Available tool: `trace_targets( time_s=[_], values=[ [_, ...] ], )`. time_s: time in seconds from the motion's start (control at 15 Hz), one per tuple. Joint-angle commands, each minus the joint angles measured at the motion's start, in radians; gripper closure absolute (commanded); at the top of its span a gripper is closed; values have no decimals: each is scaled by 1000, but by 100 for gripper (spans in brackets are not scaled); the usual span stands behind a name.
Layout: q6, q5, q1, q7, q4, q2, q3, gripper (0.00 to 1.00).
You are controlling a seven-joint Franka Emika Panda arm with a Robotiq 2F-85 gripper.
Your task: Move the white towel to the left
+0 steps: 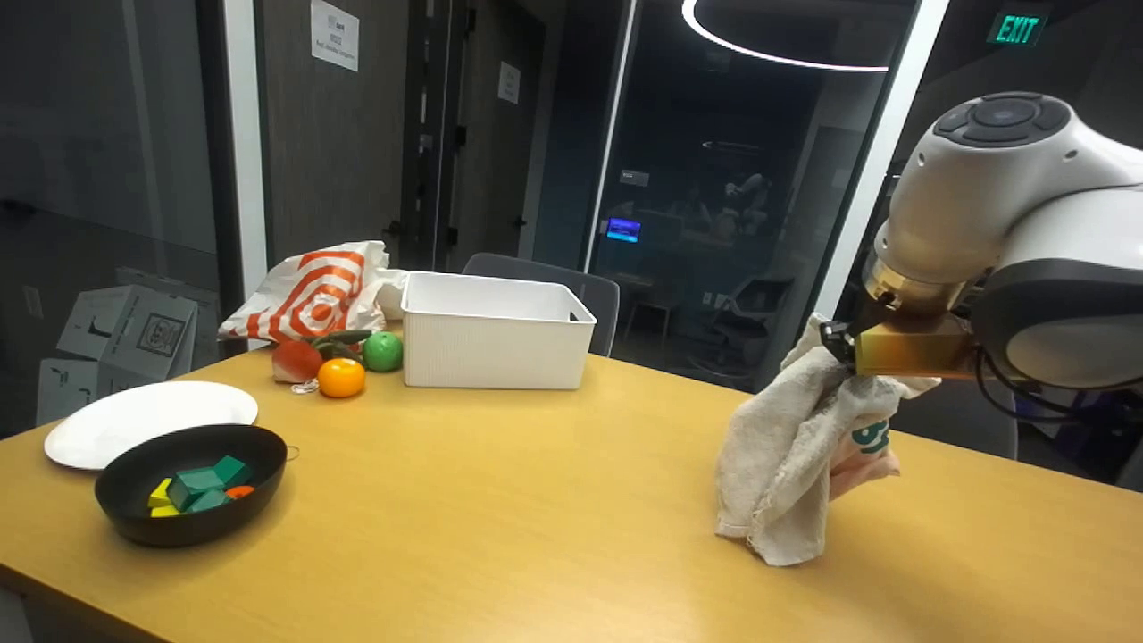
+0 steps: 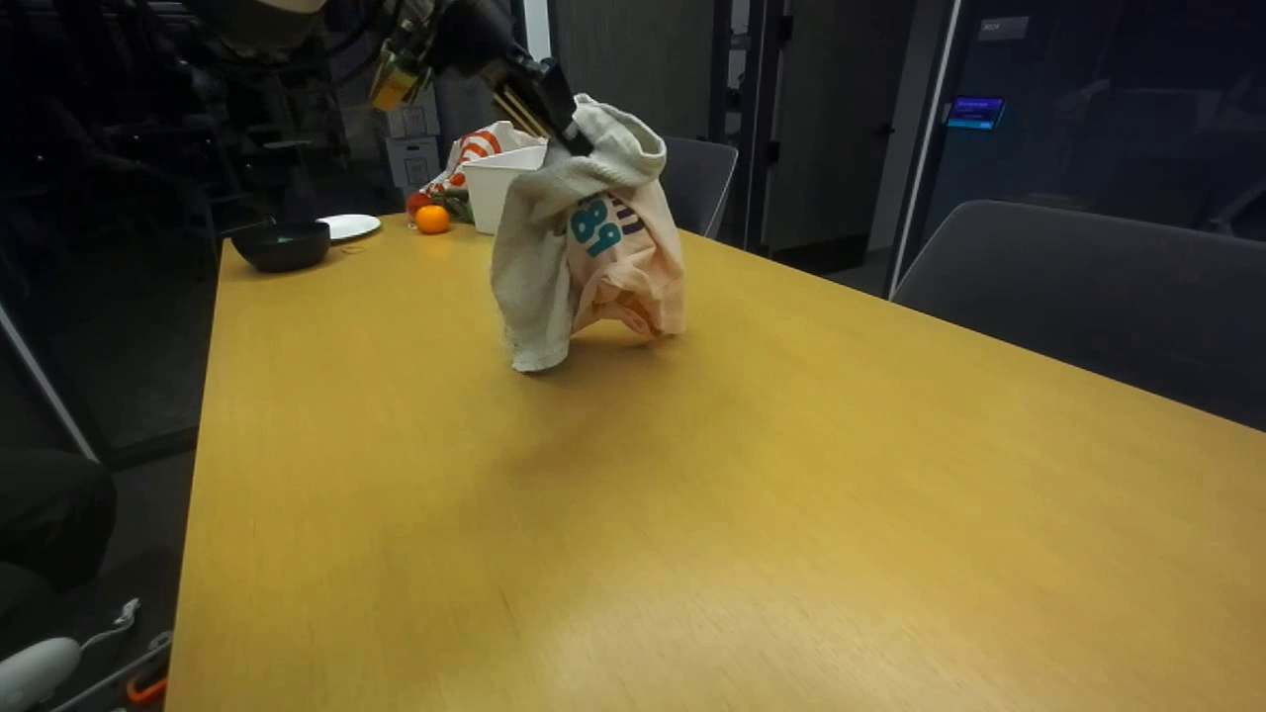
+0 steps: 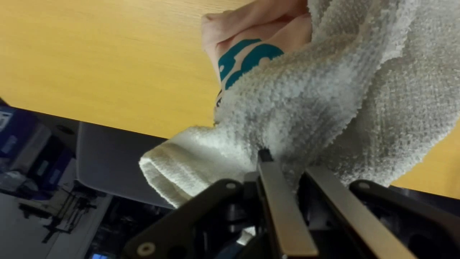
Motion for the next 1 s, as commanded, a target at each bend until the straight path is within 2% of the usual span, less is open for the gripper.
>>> trace_targets(
  time_s=[0.0, 0.07, 0.13, 0.2, 0.47, 0.53, 0.87, 0.93],
  values=[
    [-222, -35, -2, 69, 28, -14, 11, 93],
    [-276, -13, 2, 59, 27, -11, 8, 93],
    [-278, 84, 11, -16, 19, -3, -7, 93],
    [-216, 190, 14, -80, 4, 0, -25, 92],
    [-84, 425, -12, -139, -42, 71, -57, 92],
    [-81, 468, -18, -147, -56, 94, -64, 93],
    [-19, 542, -32, -162, -105, 210, -110, 90],
    [-4, 542, -29, -155, -106, 215, -117, 62]
  ],
)
